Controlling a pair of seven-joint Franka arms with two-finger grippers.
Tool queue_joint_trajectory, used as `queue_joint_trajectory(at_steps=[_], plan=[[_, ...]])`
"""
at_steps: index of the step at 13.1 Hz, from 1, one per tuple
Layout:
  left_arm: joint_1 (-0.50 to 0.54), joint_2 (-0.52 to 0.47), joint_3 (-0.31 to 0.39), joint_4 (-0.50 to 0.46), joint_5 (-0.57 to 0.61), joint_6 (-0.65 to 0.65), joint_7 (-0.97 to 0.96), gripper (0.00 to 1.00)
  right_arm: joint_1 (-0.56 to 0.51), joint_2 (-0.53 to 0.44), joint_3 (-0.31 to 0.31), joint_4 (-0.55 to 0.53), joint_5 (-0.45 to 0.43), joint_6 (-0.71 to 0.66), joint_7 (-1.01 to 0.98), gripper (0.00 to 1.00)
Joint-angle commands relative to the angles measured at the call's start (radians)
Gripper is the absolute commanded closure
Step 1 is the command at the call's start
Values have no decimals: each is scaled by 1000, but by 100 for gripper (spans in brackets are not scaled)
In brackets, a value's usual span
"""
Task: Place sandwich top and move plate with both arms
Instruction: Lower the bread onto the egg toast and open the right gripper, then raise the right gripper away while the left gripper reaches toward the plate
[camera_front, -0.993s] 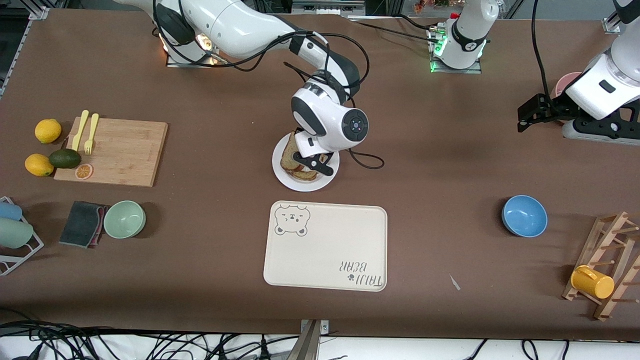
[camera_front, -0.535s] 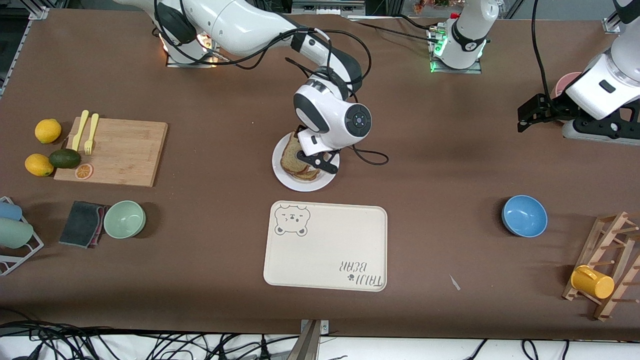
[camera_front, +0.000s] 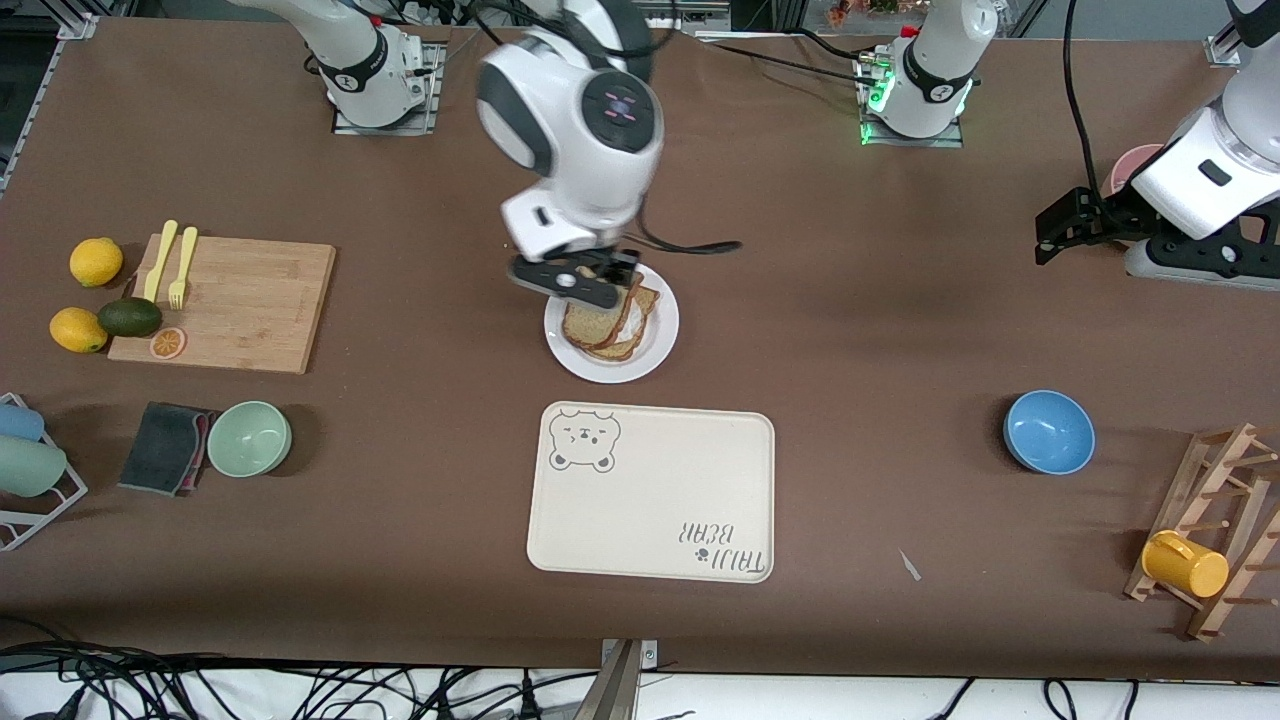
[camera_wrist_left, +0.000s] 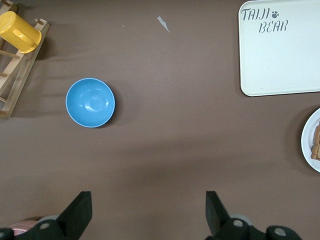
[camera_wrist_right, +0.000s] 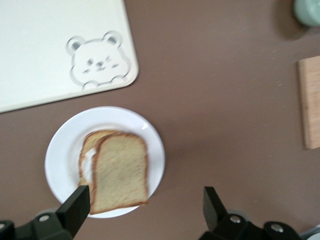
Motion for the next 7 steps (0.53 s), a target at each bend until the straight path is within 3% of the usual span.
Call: queue_joint_trajectory(at_steps=[1, 3, 7], plan=[[-7, 13, -11, 26, 29, -23, 0, 0, -111, -217, 4, -252, 31, 61, -29, 0], [-32, 31, -11, 28, 29, -46, -7, 0, -183, -341, -3, -360, 54, 124, -137, 0], [-38, 44, -15, 22, -15, -49, -4, 0, -217, -408, -103, -378, 105, 117, -185, 0]])
